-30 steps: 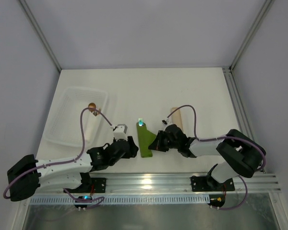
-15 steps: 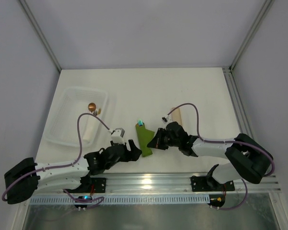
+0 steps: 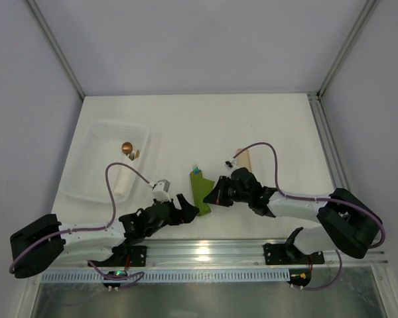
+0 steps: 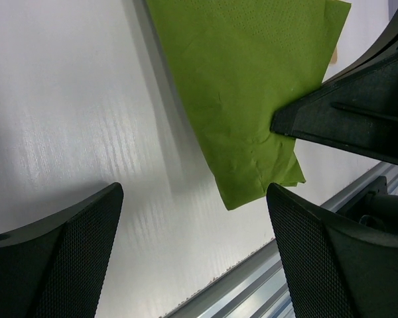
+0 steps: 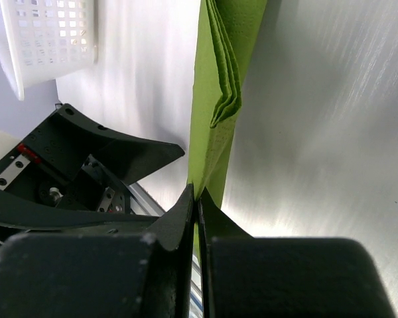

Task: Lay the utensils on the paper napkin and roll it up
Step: Pick up the napkin from the center of the board.

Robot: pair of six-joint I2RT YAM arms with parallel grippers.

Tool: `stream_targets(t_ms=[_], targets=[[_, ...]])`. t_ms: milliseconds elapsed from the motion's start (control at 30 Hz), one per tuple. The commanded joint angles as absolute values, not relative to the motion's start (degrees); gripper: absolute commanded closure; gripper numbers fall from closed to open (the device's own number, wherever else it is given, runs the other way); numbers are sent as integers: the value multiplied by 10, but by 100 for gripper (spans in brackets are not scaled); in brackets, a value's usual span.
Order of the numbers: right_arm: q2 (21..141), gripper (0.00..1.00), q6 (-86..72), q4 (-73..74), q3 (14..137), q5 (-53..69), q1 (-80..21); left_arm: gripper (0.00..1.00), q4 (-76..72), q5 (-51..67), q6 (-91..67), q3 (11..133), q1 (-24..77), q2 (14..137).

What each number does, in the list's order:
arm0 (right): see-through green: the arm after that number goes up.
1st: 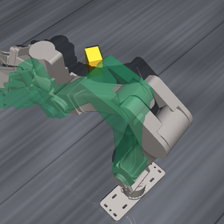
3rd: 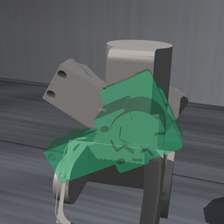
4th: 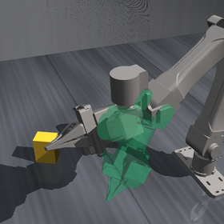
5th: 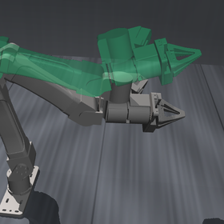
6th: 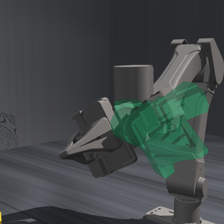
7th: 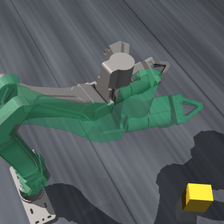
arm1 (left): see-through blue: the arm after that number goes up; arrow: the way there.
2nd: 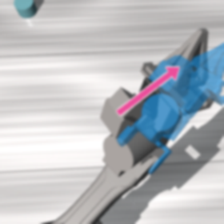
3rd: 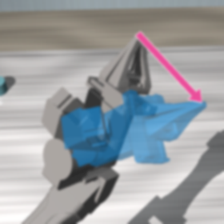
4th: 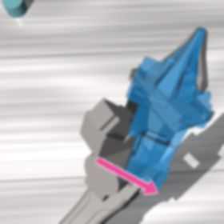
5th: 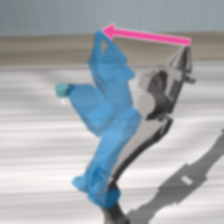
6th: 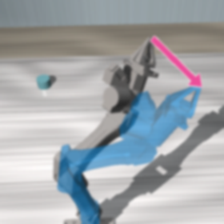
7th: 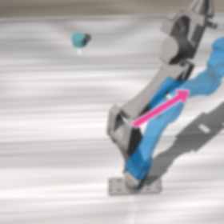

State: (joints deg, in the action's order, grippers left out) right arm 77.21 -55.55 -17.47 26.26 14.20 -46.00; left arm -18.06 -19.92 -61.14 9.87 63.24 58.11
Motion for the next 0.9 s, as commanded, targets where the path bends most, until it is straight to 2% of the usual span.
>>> stream_targets(t_ms=[0, 467, 567, 867], targets=[[753, 96, -568, -188, 279, 147, -457, 10, -271, -217, -651, 81, 630, 594], [738, 96, -577, -193, 264, 142, -457, 8, -411, -258, -858, 69, 631, 757], [736, 96, -577, -192, 260, 142, -457, 8, -470, -258, -872, 56, 630, 787], [744, 96, -583, -207, 251, 147, -457, 6, -469, -259, -889, 81, 619, 809]])
